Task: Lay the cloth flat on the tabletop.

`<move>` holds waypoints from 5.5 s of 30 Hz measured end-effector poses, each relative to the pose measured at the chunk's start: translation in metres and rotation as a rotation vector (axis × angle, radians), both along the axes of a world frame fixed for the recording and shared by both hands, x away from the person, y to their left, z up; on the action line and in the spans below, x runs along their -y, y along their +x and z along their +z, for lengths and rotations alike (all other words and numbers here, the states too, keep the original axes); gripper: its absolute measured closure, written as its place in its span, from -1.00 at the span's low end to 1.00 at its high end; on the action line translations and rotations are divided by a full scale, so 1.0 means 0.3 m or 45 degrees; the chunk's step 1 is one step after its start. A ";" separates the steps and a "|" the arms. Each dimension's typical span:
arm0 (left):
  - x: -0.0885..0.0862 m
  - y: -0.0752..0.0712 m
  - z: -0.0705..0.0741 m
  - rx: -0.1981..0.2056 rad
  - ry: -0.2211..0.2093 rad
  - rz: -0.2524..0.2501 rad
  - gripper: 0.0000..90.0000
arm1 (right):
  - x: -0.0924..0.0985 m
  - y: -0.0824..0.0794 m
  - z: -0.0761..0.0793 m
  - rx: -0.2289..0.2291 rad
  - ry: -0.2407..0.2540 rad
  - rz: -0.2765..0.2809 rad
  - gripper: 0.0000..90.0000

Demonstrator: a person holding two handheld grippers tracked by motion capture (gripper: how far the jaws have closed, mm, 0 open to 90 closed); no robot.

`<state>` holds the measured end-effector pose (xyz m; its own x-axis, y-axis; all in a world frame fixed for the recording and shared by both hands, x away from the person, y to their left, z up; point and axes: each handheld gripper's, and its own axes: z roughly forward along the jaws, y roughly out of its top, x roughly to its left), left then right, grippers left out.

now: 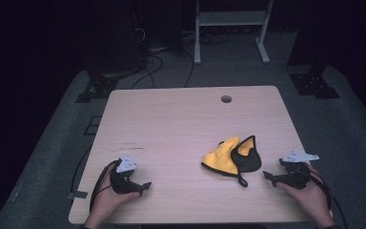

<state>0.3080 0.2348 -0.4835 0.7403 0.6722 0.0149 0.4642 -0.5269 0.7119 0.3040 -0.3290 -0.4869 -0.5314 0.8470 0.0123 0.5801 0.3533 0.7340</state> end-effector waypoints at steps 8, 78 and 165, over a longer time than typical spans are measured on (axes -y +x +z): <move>0.000 0.000 0.000 0.000 0.000 0.001 -1.00 | 0.002 -0.001 0.000 0.004 -0.002 -0.003 -0.70; -0.001 -0.002 0.000 -0.001 0.000 0.010 -1.00 | -0.531 0.085 0.225 0.020 0.333 0.641 0.87; -0.002 -0.005 0.000 0.001 -0.002 0.018 -1.00 | -0.425 0.124 0.270 -0.001 0.301 0.520 0.91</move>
